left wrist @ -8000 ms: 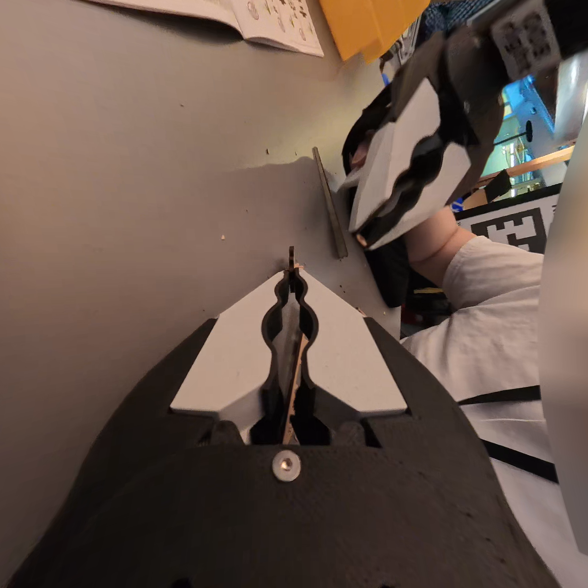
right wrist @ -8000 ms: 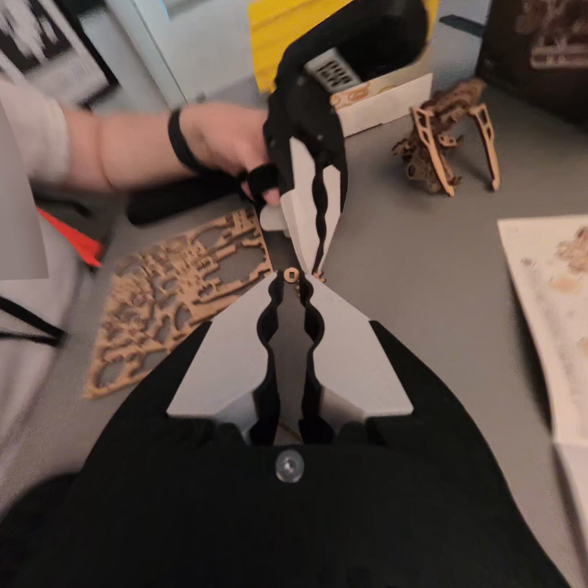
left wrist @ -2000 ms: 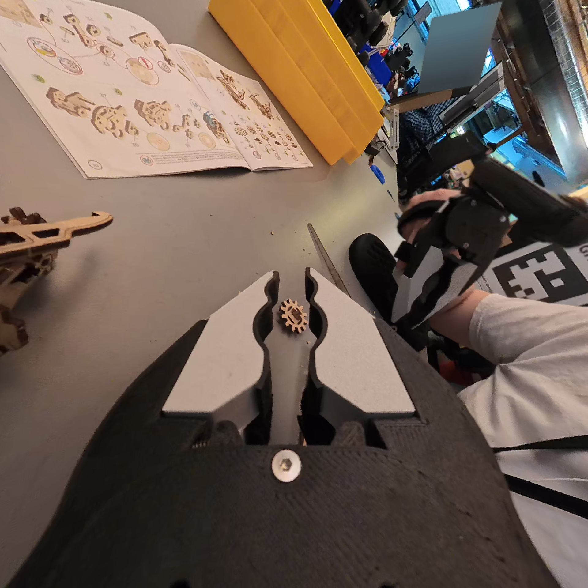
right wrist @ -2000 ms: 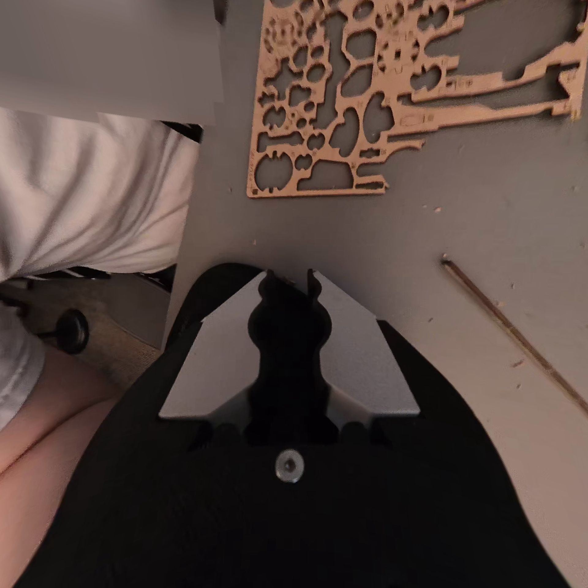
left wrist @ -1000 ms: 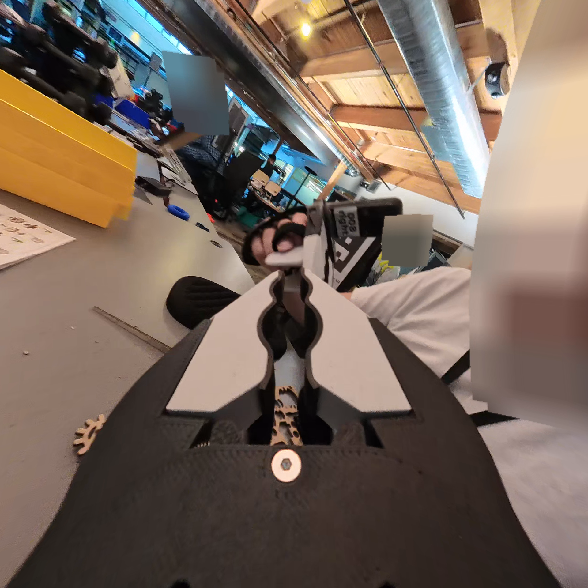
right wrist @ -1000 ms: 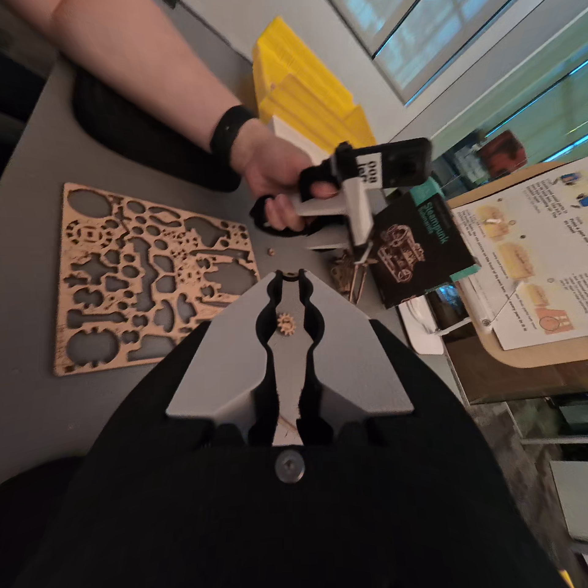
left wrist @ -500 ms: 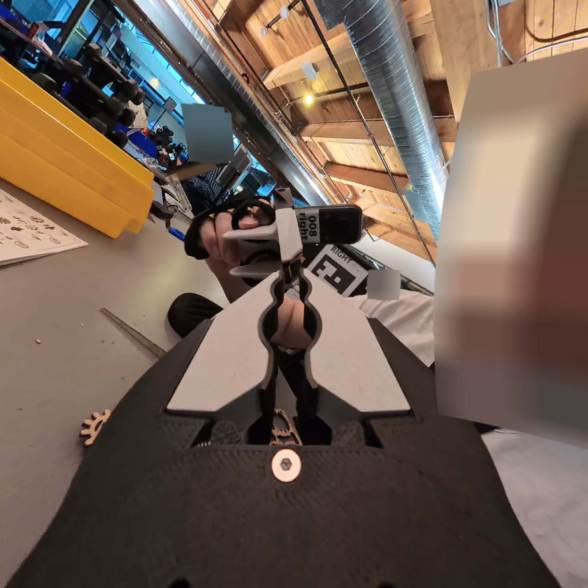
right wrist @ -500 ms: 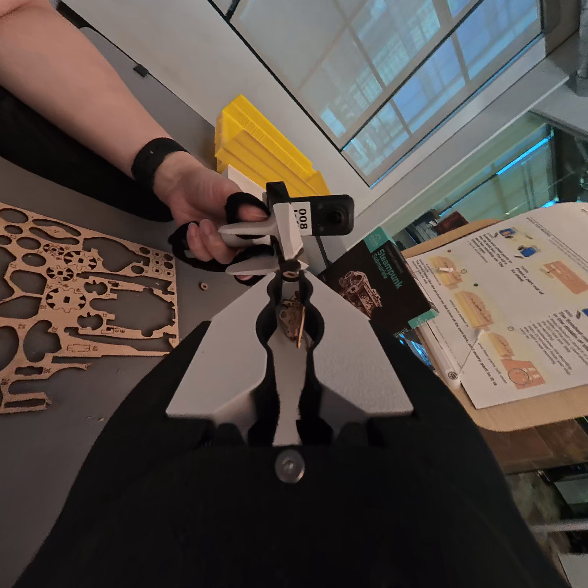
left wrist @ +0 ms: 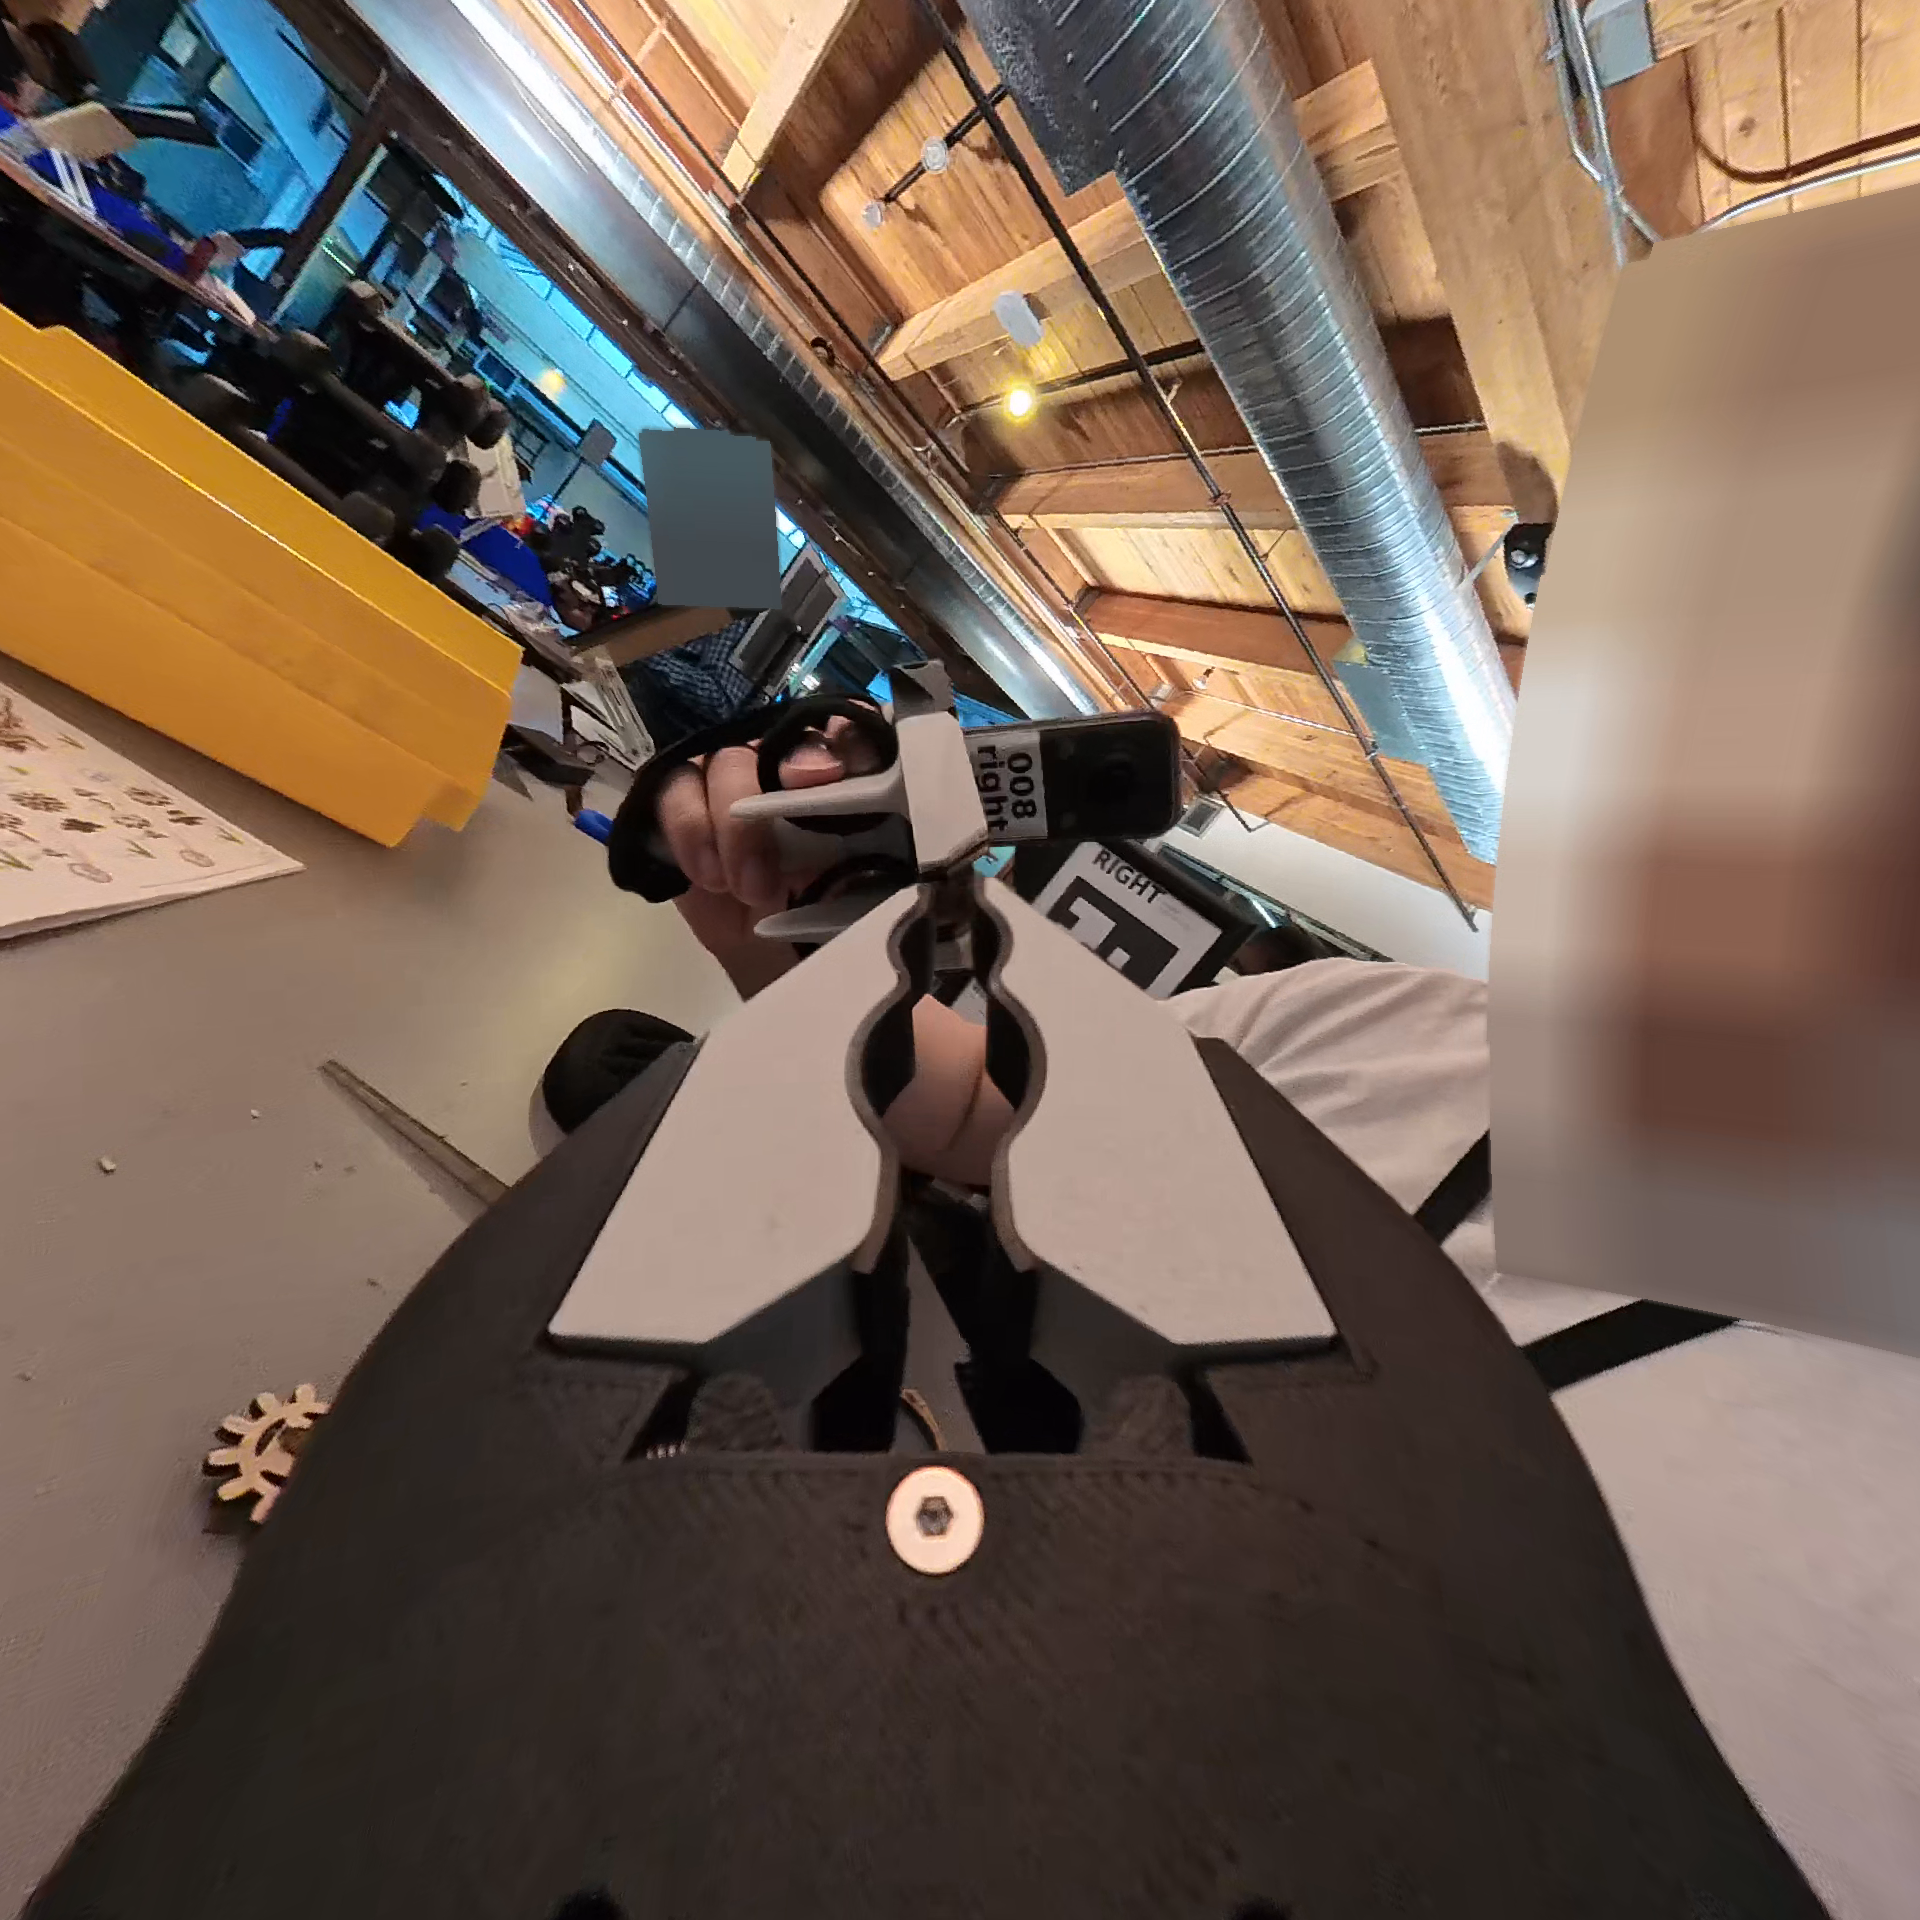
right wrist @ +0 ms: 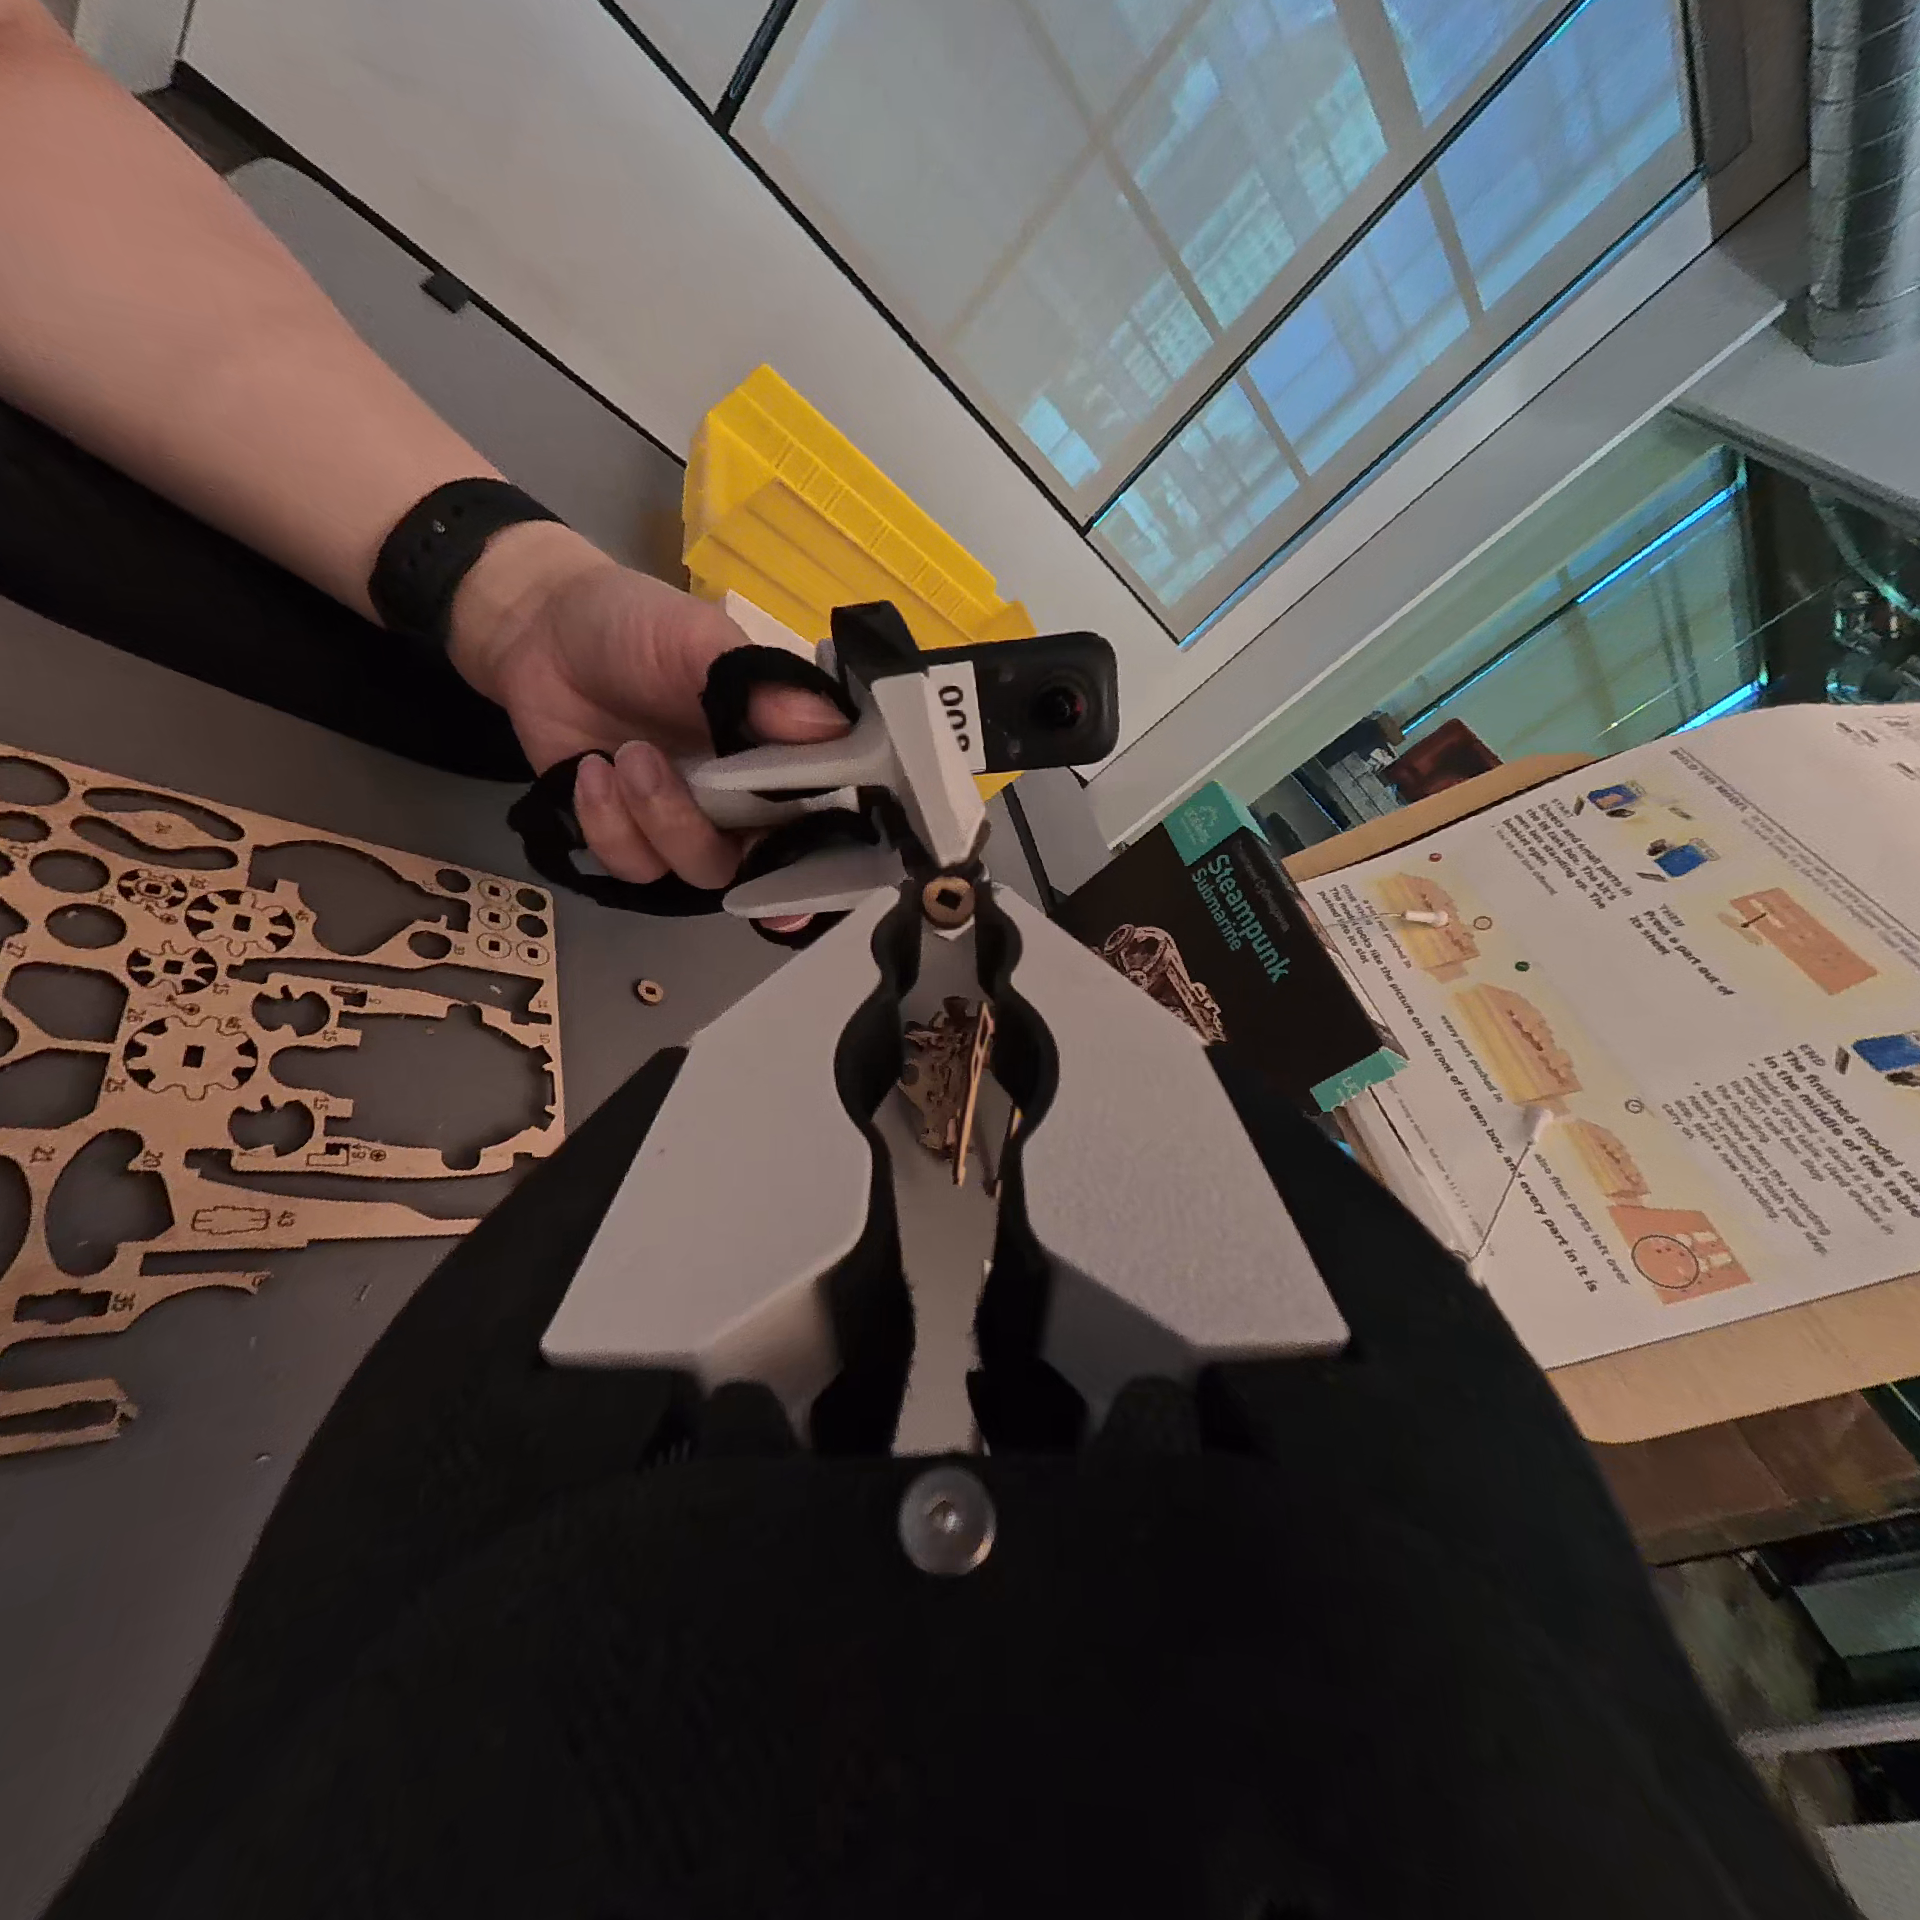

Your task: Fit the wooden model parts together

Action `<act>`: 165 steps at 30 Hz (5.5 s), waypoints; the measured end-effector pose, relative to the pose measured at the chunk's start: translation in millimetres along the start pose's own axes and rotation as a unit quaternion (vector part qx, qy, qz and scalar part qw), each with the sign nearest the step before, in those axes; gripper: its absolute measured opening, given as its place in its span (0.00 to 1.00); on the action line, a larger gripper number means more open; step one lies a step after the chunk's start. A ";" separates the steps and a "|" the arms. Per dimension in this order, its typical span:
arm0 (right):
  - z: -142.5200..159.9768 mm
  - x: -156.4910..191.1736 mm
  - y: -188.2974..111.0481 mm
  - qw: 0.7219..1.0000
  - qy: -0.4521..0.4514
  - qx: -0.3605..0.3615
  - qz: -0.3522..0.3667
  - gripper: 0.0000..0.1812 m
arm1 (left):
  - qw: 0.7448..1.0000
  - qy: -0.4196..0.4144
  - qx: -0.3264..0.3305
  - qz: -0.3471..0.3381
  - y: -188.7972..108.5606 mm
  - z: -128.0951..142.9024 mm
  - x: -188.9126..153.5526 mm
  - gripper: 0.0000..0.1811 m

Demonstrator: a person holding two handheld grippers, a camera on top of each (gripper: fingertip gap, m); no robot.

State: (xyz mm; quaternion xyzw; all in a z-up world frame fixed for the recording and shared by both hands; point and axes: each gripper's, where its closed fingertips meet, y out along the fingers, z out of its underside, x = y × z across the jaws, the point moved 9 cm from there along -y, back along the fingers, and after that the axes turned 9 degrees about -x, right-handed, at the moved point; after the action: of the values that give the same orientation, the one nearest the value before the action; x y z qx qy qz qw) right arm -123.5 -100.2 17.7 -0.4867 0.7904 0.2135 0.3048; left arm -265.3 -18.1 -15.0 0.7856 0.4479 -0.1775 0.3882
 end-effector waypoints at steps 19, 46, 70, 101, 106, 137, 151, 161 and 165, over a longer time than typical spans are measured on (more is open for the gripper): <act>10.2 1.9 14.4 0.991 0.015 0.078 -0.112 0.11 | 0.990 -0.050 0.102 -0.084 -21.6 -3.9 15.0 0.00; 50.4 11.4 37.4 0.937 0.061 0.285 -0.191 0.04 | 0.954 -0.067 0.182 -0.227 -51.9 0.9 43.0 0.09; 110.0 31.9 8.6 0.900 0.223 0.343 -0.149 0.04 | 0.852 0.093 0.379 -0.349 -13.8 43.4 59.4 0.16; 68.7 26.4 10.7 0.955 0.128 0.234 -0.129 0.04 | 0.946 -0.014 0.216 -0.240 -21.3 18.8 51.2 0.00; 68.3 27.0 10.8 0.956 0.119 0.238 -0.124 0.04 | 0.949 -0.023 0.206 -0.236 -21.9 19.6 52.6 0.00; 56.1 33.4 16.5 0.953 0.020 0.274 -0.130 0.05 | 0.938 -0.034 0.223 -0.264 -24.3 23.7 54.9 0.00; 59.0 41.9 19.8 0.941 0.006 0.305 -0.148 0.05 | 0.930 -0.039 0.234 -0.281 -25.0 27.2 57.5 0.00; 74.9 36.2 13.4 0.934 0.082 0.314 -0.148 0.04 | 0.902 -0.012 0.254 -0.347 -41.7 17.8 65.4 0.12; 88.1 36.2 13.8 0.921 0.168 0.306 -0.171 0.04 | 0.895 -0.077 0.265 -0.350 -46.5 29.3 73.0 0.08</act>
State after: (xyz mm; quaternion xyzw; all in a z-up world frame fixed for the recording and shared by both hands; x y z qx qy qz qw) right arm -124.1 -61.4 -70.5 -0.5261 0.7615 -0.1791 0.3336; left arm -263.3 14.6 -100.3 0.6355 0.5992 -0.4740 0.1111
